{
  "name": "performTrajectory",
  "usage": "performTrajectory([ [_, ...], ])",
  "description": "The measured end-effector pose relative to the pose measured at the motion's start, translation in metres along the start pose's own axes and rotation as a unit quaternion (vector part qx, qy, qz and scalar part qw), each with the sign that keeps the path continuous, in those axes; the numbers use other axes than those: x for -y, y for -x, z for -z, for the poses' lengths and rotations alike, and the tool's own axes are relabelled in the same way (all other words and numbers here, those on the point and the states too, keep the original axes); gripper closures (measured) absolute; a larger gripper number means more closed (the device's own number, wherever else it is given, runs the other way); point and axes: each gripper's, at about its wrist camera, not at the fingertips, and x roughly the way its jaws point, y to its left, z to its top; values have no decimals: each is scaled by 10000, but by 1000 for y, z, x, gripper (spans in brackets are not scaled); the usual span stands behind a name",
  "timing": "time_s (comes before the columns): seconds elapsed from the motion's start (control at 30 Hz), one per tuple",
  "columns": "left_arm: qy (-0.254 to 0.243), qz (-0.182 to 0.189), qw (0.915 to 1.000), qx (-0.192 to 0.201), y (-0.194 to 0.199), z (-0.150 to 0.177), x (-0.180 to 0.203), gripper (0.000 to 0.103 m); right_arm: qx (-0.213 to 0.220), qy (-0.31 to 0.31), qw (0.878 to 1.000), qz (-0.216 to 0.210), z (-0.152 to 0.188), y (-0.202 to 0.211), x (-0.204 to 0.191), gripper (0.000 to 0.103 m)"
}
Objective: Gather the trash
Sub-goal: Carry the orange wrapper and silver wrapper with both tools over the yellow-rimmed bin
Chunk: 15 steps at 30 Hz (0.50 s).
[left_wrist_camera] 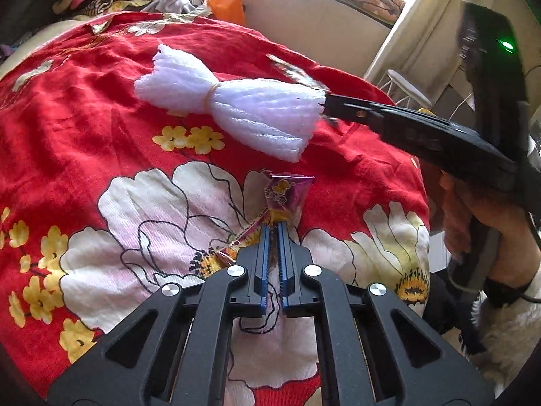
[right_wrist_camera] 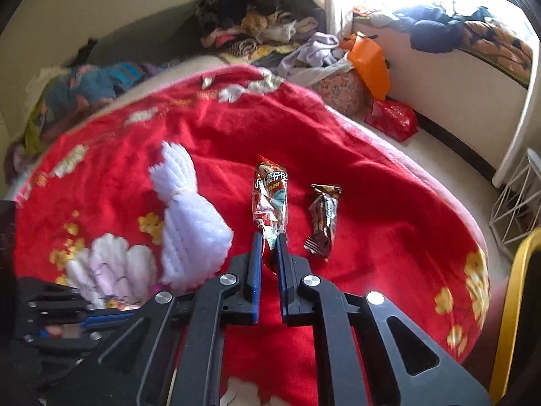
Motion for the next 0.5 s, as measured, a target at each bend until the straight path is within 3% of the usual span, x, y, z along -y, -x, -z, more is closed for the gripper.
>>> performTrajectory([
  [0.17,-94,25,9999,39,3,0,5,101,210,-427,9987,-192,14,31,7,95],
  [0.5,-268,91,9989,361,24,-15,26,101,623,-565,9963,-181,21,80,13,95],
])
